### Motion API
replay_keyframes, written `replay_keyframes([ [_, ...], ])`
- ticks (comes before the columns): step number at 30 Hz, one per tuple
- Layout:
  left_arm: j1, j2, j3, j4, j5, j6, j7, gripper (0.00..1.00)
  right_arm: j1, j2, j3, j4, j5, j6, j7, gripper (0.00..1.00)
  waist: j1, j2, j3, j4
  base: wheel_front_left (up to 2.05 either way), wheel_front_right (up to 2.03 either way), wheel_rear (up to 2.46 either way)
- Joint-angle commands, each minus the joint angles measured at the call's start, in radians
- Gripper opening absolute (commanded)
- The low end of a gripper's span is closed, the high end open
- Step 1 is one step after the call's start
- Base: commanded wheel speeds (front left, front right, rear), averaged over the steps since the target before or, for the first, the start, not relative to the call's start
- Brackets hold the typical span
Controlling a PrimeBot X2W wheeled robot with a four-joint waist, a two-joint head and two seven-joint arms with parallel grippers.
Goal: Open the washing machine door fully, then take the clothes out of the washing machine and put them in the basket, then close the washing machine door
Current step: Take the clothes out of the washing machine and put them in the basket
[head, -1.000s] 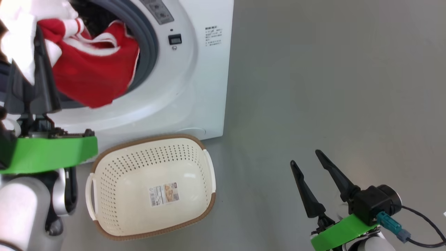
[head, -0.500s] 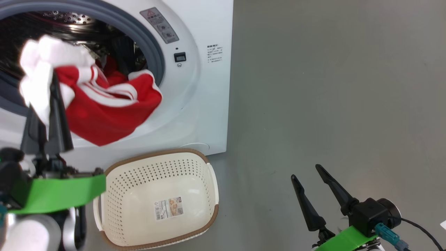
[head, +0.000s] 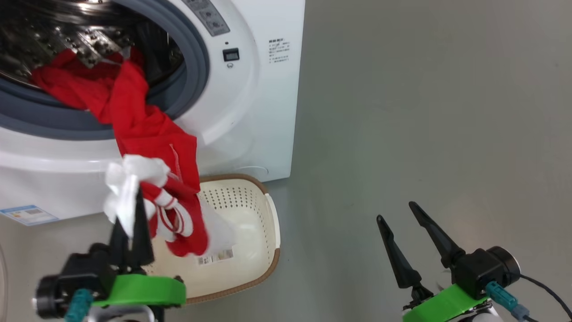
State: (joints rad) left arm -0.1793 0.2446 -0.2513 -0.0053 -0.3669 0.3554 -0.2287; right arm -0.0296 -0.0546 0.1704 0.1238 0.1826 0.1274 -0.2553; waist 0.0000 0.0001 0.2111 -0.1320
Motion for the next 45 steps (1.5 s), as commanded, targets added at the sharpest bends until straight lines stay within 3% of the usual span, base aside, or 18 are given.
replay_keyframes([
  [1,-0.008,0.005,0.029,0.004,-0.005,-0.013,-0.015,0.00,-0.037,-0.007,0.016,-0.032,-0.003,0.003,-0.006,1.00,0.0000,-0.0001,0.029,-0.003,0.00,0.00,0.00],
  [12,-0.106,-0.119,0.083,0.244,0.022,-0.110,-0.033,0.00,-0.099,-0.022,-0.004,-0.067,0.009,0.003,-0.006,1.00,0.0000,-0.0001,0.176,-0.041,0.00,0.00,0.00],
  [20,-0.233,-0.163,0.161,0.431,0.076,-0.190,-0.033,0.00,-0.158,-0.028,-0.013,-0.096,0.021,0.003,-0.006,1.00,0.0000,-0.0001,0.307,-0.070,0.00,0.00,0.00],
  [37,-0.421,-0.193,0.245,0.810,0.086,-0.241,-0.033,0.00,-0.230,-0.018,-0.010,-0.114,0.043,0.003,-0.006,1.00,0.0000,-0.0001,0.451,-0.088,0.00,0.00,0.00],
  [45,-0.433,-0.194,0.228,0.869,0.049,-0.247,-0.033,0.00,-0.240,-0.018,-0.003,-0.106,0.047,0.003,-0.006,1.00,0.0000,-0.0001,0.454,-0.084,0.00,0.00,0.00],
])
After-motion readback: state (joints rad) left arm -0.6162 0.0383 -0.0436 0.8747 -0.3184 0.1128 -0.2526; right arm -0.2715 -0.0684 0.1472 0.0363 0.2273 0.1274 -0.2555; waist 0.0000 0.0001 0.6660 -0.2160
